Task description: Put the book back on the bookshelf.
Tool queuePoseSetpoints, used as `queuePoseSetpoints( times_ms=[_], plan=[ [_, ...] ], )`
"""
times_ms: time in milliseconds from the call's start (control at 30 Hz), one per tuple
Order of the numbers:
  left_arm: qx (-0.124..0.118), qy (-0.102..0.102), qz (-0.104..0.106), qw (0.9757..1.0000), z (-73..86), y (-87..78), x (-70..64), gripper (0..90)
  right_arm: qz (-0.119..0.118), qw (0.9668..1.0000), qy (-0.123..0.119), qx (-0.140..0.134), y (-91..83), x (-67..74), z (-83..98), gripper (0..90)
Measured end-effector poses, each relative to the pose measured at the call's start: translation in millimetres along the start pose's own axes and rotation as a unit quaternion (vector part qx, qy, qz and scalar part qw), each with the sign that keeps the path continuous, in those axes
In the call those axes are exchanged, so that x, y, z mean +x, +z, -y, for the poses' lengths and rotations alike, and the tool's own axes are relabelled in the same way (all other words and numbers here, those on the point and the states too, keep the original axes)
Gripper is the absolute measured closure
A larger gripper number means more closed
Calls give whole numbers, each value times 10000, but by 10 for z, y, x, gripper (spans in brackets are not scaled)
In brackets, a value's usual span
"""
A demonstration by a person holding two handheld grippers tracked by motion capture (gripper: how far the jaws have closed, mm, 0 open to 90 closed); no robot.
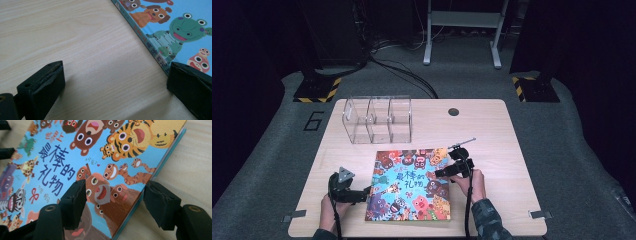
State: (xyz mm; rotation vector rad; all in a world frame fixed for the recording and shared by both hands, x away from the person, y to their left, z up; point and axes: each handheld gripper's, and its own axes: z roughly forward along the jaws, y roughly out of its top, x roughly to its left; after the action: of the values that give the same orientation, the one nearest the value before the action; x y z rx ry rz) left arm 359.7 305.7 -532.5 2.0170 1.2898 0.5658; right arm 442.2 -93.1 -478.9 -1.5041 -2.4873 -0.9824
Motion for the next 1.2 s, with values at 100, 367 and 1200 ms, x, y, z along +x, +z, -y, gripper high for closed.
queuePoseSetpoints(
  times_ms=[100,367,1200],
  plan=[
    [32,50,28,10000,-3,-3,1,16,-25,9999,11,-98,-45,23,-29,346],
    [33,92,86,9999,-3,-3,0,16,-309,9988,-34,-369,-102,50,-166,376],
    [61,219,207,9995,-6,-4,3,15,-661,9956,-258,-607,-71,20,-334,517]
  ],
)
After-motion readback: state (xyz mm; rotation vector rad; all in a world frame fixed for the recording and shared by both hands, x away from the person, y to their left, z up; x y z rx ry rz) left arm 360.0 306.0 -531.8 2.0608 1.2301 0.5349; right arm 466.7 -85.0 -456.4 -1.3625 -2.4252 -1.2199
